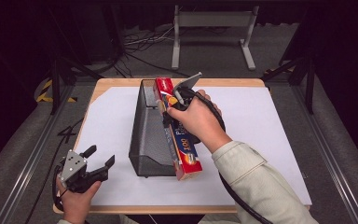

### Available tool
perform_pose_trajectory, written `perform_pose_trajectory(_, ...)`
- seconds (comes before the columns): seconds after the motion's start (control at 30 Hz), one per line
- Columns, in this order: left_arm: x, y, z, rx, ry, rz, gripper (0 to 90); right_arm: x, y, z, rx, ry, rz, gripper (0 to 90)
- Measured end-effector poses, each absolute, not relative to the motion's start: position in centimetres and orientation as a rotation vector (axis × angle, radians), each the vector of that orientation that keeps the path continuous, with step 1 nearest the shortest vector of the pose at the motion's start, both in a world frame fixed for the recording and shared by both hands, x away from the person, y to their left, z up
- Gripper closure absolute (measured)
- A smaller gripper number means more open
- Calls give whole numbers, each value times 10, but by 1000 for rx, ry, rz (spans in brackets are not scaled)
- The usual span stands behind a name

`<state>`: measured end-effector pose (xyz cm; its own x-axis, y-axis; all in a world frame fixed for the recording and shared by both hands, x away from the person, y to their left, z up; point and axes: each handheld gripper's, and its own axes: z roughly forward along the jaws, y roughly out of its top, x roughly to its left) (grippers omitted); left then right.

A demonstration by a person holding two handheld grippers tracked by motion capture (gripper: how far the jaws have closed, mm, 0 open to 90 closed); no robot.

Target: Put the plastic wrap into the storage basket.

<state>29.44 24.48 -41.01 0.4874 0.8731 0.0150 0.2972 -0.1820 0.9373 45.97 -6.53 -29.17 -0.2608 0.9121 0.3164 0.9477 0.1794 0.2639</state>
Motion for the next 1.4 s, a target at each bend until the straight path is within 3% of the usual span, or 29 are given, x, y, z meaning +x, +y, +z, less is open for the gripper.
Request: perform_pose_trajectory(1.4, 298, 243, -413, 1761, 992, 688, 253, 474, -39, -323, -1871, -2393, -434, 390)
